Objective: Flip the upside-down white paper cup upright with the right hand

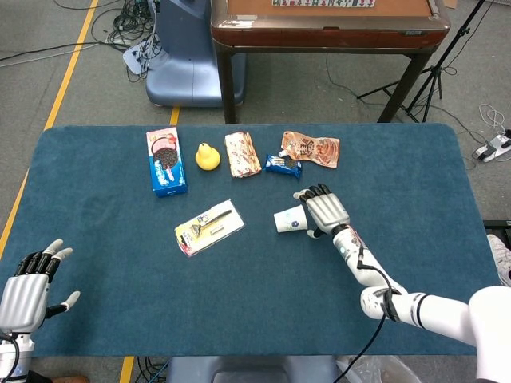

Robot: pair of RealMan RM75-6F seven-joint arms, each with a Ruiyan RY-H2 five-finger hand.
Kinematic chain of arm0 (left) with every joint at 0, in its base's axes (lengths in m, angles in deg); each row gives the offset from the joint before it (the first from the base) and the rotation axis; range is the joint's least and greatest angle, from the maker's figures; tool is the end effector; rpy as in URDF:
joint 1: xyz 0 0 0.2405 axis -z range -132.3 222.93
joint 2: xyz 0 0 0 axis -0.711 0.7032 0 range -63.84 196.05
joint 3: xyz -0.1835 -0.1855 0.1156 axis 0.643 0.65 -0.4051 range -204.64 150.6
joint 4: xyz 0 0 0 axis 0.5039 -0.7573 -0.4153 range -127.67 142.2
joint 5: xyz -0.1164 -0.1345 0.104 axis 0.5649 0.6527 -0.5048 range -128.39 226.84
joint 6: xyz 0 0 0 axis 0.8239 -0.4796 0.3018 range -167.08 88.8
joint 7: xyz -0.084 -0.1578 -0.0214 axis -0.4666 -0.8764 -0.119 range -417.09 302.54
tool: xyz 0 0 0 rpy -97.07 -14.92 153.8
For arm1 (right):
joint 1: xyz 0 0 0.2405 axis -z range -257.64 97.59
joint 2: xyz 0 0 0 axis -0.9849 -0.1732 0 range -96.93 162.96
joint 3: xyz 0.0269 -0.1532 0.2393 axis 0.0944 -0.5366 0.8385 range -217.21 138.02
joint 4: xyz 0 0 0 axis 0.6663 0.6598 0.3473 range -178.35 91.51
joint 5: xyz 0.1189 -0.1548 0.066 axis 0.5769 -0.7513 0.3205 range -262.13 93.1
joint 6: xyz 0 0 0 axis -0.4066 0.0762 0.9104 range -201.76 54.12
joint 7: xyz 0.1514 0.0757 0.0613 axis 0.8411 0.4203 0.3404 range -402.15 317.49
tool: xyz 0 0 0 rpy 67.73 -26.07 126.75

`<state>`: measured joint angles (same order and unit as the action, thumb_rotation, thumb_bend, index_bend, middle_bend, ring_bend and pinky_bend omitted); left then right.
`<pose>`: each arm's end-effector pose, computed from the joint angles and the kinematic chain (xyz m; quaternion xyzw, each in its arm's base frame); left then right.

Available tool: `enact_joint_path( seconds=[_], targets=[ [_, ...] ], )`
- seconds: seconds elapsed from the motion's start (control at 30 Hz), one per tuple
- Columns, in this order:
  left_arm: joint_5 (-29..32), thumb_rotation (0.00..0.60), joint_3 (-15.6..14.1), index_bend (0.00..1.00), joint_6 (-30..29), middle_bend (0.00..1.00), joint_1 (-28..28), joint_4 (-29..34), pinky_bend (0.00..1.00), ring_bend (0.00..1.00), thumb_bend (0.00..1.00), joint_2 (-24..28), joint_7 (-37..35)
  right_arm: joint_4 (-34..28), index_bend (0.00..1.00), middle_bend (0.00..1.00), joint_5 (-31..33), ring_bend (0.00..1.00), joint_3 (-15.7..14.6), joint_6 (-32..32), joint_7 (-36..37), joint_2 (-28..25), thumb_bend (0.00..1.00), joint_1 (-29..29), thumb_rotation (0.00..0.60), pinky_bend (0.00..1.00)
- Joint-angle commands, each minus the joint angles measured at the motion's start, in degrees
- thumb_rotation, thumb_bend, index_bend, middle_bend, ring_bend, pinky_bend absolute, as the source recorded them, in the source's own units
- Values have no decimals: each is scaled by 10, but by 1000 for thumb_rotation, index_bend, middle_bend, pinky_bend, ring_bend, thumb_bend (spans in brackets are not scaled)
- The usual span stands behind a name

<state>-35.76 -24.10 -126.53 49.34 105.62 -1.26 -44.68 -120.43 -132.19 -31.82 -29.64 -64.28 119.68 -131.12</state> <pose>-0.3137 0.2124 0.1553 -0.5931 -0.3689 -0.3742 0.6100 -0.1846 -0.4414 -0.0253 0.7562 -0.4108 0.2698 0.4320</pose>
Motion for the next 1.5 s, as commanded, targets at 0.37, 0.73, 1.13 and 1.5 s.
enact_joint_path(
  seconds=[0.37, 0.73, 1.13, 1.5],
  targets=[
    [2, 600, 0, 221, 4, 126, 1, 0, 131, 161, 146, 2, -4, 21, 227, 168, 2, 58, -3, -8, -1, 19, 186, -4, 600, 0],
    [2, 600, -2, 221, 6, 126, 1, -1, 131, 161, 146, 3, -7, 61, 326, 206, 6, 58, 1, -7, -9, 49, 213, -11, 600, 0],
    [-1, 600, -4, 221, 6, 126, 0, -2, 131, 162, 146, 6, -16, 36, 355, 228, -17, 60, -9, 13, -101, 17, 269, -40, 600, 0],
    [-3, 600, -6, 221, 3, 126, -3, -5, 132, 161, 146, 5, -22, -9, 355, 228, 5, 60, -63, 49, -358, -23, 278, -107, 600, 0]
  ],
)
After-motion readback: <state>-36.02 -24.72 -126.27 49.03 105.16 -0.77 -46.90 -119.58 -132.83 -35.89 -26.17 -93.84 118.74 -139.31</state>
